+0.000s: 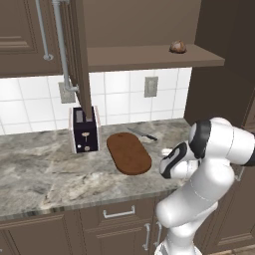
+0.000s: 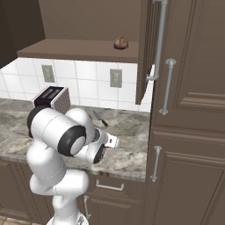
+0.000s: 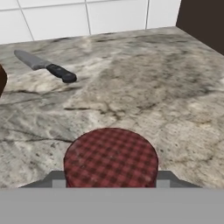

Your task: Pick the bread, place it on the cutting board, pick the jam, place it on the counter, and close the cabinet.

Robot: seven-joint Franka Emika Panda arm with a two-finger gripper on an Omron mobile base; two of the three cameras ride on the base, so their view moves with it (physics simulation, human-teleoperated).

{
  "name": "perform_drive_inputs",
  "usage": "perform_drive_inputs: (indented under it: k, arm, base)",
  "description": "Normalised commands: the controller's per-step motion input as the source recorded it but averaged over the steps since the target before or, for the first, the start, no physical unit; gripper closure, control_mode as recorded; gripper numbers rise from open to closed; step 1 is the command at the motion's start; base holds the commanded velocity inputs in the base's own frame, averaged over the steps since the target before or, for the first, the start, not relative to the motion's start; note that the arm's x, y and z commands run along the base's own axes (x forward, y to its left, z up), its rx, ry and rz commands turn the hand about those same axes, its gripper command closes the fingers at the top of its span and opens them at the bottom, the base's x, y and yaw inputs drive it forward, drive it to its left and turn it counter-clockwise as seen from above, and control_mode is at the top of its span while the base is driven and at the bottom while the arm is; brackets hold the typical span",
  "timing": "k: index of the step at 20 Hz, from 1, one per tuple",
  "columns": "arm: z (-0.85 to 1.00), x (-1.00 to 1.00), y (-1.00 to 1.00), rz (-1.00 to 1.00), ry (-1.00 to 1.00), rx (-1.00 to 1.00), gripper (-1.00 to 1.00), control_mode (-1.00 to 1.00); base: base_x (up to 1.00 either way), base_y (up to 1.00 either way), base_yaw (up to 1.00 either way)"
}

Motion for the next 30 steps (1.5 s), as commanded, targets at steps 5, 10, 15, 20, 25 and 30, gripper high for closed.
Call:
perform_drive_inputs:
  k: [5, 10, 15, 20, 25, 30]
  arm:
    - [-0.2, 0.0, 0.0, 0.0, 0.0, 0.0, 1.0, -1.0]
    - [-0.04, 0.0, 0.0, 0.0, 0.01, 0.0, 1.0, -1.0]
    - [0.0, 0.0, 0.0, 0.0, 0.01, 0.0, -1.0, -1.0]
    - [0.0, 0.0, 0.0, 0.0, 0.0, 0.0, -1.0, -1.0]
    - [0.0, 0.0, 0.0, 0.0, 0.0, 0.0, -1.0, -1.0]
    - [0.0, -0.03, 0.0, 0.0, 0.0, 0.0, -1.0, -1.0]
  base:
    - [0.0, 0.0, 0.0]
    - [0.0, 0.0, 0.0]
    - [0.0, 0.0, 0.0]
    - [0.0, 0.0, 0.0]
    - [0.0, 0.0, 0.0]
    - [0.0, 0.0, 0.0]
